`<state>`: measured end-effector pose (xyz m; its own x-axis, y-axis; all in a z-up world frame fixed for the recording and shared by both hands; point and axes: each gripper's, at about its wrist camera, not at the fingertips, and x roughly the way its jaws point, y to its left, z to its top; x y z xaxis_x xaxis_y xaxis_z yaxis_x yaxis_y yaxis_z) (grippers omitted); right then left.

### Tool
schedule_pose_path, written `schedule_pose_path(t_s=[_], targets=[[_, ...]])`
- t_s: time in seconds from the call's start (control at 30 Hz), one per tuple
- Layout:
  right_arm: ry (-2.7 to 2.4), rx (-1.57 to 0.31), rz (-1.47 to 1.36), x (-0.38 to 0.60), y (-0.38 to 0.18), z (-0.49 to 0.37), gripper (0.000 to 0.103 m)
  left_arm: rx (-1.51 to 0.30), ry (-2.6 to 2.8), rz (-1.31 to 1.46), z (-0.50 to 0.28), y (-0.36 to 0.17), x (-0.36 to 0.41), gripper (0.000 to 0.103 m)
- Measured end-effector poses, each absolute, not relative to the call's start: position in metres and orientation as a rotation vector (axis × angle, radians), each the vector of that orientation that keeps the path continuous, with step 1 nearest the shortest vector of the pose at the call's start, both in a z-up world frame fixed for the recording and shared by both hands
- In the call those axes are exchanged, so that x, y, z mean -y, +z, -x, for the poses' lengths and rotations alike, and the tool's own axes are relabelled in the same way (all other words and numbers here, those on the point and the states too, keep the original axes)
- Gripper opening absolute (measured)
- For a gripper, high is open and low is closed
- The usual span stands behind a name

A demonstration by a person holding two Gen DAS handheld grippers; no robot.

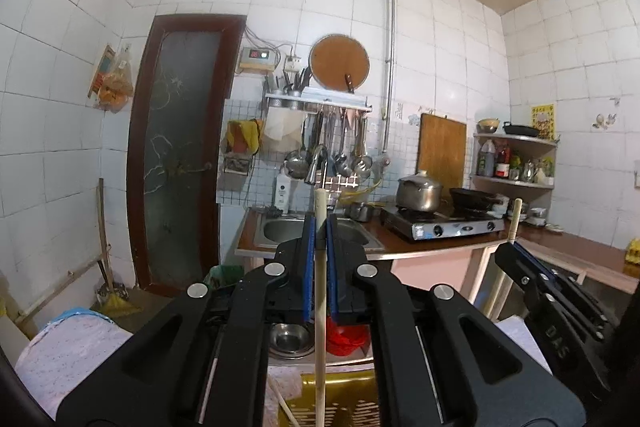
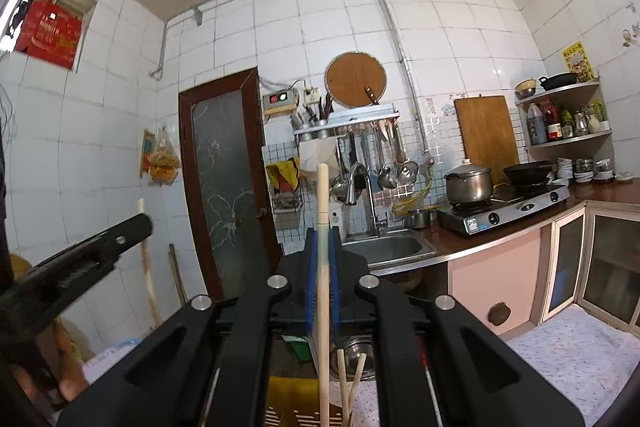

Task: Organize utensils
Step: 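Open both grippers to drop the chopsticks into the holder, then move both open grippers back down to the remaining utensils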

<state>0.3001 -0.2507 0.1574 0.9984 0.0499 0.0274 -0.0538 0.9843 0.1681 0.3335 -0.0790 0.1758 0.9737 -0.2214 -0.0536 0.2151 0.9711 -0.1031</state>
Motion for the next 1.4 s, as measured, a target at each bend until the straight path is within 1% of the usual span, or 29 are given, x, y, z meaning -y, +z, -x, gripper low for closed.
schedule_pose_path(t_s=[0.23, 0.4, 0.43, 0.47, 0.53, 0.57, 0.6, 0.67, 0.7, 0.73, 0.77, 0.97, 1.17, 1.4], targets=[[0.056, -0.093, -0.149, 0.245, 0.107, -0.323, 0.006, -0.181, -0.2, 0.129, -0.374, 0.115, 0.073, 0.004], [0.049, -0.168, -0.135, 0.246, 0.098, -0.321, 0.007, -0.265, -0.197, 0.179, -0.375, 0.102, 0.058, 0.004], [0.043, -0.188, -0.134, 0.247, 0.099, -0.319, 0.008, -0.275, -0.19, 0.185, -0.37, 0.104, 0.053, 0.008], [0.039, -0.201, -0.136, 0.248, 0.099, -0.318, 0.013, -0.284, -0.189, 0.183, -0.367, 0.107, 0.049, 0.014], [0.027, -0.234, -0.163, 0.255, 0.103, -0.309, 0.073, -0.295, -0.174, 0.175, -0.349, 0.119, 0.04, 0.067], [0.023, -0.238, -0.174, 0.258, 0.104, -0.304, 0.074, -0.284, -0.159, 0.175, -0.34, 0.123, 0.036, 0.078], [0.015, -0.252, -0.176, 0.261, 0.106, -0.298, 0.074, -0.269, -0.137, 0.166, -0.326, 0.129, 0.03, 0.08], [0.001, -0.287, -0.163, 0.263, 0.109, -0.288, 0.074, -0.276, -0.119, 0.132, -0.306, 0.136, 0.023, 0.088], [-0.006, -0.3, -0.156, 0.265, 0.111, -0.278, 0.075, -0.288, -0.118, 0.12, -0.293, 0.139, 0.016, 0.091], [-0.015, -0.313, -0.145, 0.265, 0.111, -0.269, 0.079, -0.293, -0.114, 0.118, -0.284, 0.14, 0.011, 0.095], [-0.022, -0.322, -0.136, 0.265, 0.111, -0.263, 0.08, -0.3, -0.105, 0.116, -0.274, 0.14, 0.005, 0.098], [-0.045, -0.42, -0.102, 0.259, 0.092, -0.218, 0.081, -0.398, -0.067, 0.079, -0.226, 0.116, -0.022, 0.098], [-0.036, -0.506, -0.091, 0.245, 0.054, -0.186, 0.081, -0.528, -0.032, 0.053, -0.203, 0.056, -0.04, 0.098], [-0.056, -0.618, -0.047, 0.224, 0.002, -0.176, 0.081, -0.686, -0.008, 0.063, -0.204, -0.008, -0.053, 0.098]])
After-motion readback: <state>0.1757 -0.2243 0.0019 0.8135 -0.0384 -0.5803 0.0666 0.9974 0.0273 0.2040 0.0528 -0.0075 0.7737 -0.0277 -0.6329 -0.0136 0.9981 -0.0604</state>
